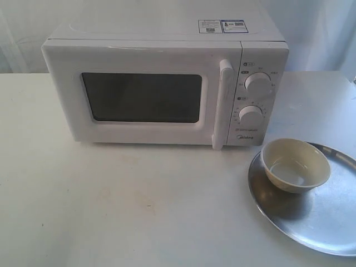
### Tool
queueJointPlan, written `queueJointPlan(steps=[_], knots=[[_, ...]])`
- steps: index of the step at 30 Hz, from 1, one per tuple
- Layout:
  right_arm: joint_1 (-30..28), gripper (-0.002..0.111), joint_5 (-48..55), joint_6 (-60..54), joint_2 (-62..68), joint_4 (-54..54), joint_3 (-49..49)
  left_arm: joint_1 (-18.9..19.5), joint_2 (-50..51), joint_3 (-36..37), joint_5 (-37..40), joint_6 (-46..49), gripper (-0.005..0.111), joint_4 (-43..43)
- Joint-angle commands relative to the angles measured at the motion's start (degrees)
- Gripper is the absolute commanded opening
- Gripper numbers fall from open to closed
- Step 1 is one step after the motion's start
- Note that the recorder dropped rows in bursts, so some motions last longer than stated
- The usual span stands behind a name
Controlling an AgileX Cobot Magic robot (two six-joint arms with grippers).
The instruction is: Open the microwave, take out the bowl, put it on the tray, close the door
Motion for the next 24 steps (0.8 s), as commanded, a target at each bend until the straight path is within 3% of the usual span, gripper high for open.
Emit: queueJointPlan(steps=[1, 6, 10, 13, 15, 21, 24], knots=[[0.06, 0.0, -0.25, -0.41, -0.34, -0.06, 0.33, 0.23, 0.01, -4.02, 0.9, -1.28, 0.0, -7.54], [0.06, 0.0, -0.25, -0.41, -0.34, -0.06, 0.33, 0.23, 0.01, -8.37, 5.99, 5.33, 0.0, -17.54], [0.06, 0.0, -0.41, -0.41, -0.34, -0.18, 0.33, 0.23, 0.01, -9.14, 10.42, 18.68, 0.0, -25.11], [0.06, 0.0, -0.41, -0.41, -0.34, -0.18, 0.33, 0.23, 0.01, -9.14, 15.1, 21.87, 0.0, -21.94], [0.06, 0.0, -0.41, -0.41, -0.34, -0.18, 0.33, 0.34, 0.01, -9.14, 14.81, 11.91, 0.0, -7.92], [0.06, 0.0, -0.29, -0.41, -0.34, -0.18, 0.33, 0.34, -3.02, 0.17, 0.04, -54.37, 0.0, 47.32], [0.06, 0.0, -0.39, -0.41, -0.44, -0.18, 0.33, 0.1, -5.21, 0.5, 4.01, -68.59, 0.0, 62.9]])
